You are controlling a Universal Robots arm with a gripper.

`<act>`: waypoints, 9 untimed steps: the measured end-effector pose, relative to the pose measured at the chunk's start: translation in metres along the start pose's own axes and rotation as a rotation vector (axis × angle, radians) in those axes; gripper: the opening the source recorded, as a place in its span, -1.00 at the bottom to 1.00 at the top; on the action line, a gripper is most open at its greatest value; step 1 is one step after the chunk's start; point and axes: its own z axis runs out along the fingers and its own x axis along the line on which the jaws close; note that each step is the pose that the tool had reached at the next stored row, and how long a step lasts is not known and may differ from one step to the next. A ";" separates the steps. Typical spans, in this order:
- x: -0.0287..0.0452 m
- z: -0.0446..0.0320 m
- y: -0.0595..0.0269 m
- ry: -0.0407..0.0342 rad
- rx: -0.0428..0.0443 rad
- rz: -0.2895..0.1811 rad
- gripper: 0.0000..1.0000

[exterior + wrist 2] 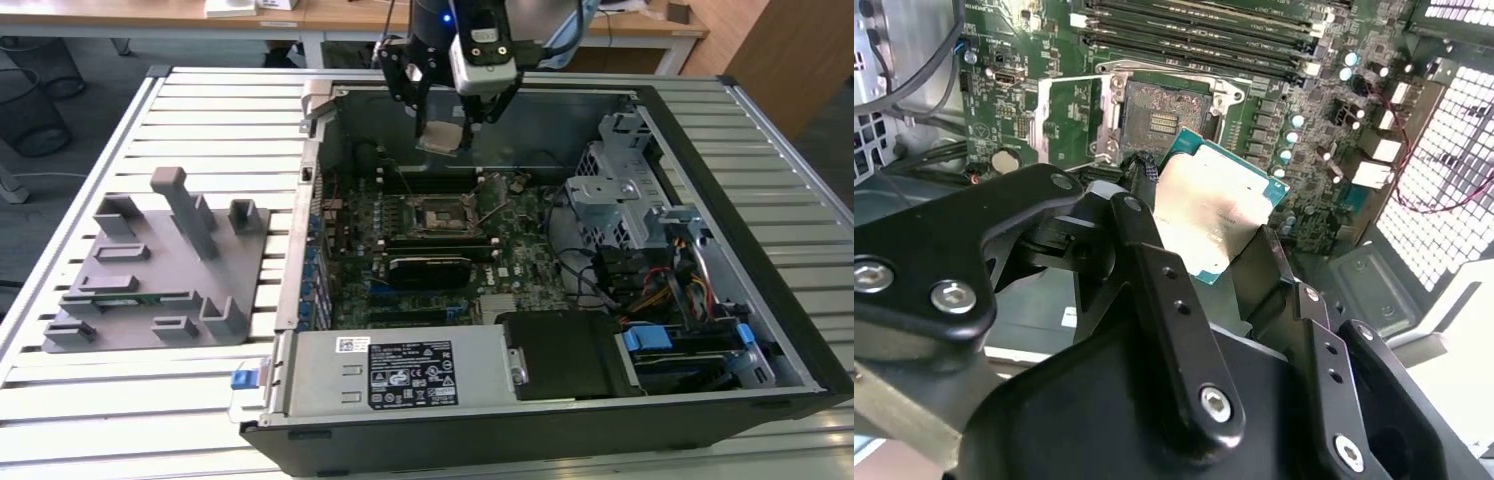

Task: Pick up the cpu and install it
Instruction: 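Place the cpu into insertion slot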

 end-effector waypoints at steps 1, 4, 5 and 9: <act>0.0000 0.0000 0.0000 -0.0002 -0.0001 0.005 0.08; 0.0000 0.0002 0.0000 -0.0011 -0.0005 0.023 0.08; 0.0000 0.0003 0.0000 -0.0014 -0.0006 0.028 0.08; 0.0001 0.0007 0.0002 -0.0030 -0.0012 0.058 0.08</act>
